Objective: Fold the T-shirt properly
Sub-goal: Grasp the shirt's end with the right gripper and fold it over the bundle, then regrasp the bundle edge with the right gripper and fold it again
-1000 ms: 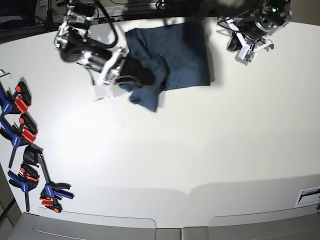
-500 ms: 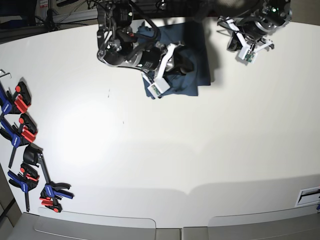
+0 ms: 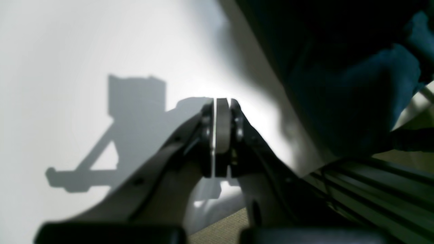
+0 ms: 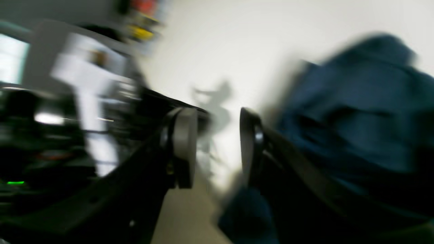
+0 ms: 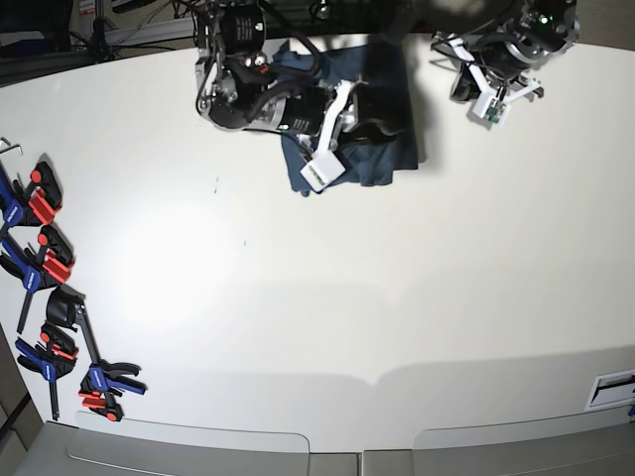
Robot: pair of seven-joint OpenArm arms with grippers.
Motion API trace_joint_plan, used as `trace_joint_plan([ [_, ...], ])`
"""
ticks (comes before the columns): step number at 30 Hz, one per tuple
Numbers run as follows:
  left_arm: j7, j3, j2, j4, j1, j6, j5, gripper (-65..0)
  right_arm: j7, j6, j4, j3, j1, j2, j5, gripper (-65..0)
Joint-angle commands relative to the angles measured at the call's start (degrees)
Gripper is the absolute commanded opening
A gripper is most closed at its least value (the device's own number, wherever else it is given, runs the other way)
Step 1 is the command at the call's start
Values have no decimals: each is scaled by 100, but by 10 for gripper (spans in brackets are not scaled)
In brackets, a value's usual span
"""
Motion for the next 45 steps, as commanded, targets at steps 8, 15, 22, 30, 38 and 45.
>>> trace_joint_plan([
  [8, -120, -22, -35, 109, 31, -26, -52, -650, -474, 275, 256, 72, 190, -9, 861, -454],
  [15, -153, -22, -35, 109, 31, -28, -52, -650, -732, 280, 999, 973, 341, 2, 863, -650],
  [22, -155, -22, -35, 109, 31, -26, -52, -650, -424, 327, 1130, 2514, 334, 2, 841, -650],
  [30, -168, -22, -33, 109, 28, -26, -52, -650, 188, -90, 1126, 3602, 328, 15, 35, -650],
  [38, -195, -22, -35, 109, 15, -26, -55, -650, 649, -575, 1123, 2837, 313, 15, -1526, -650],
  [45, -197, -22, -35, 109, 15, -26, -52, -650, 785, -1036, 1123, 2090, 144, 13, -2529, -650],
])
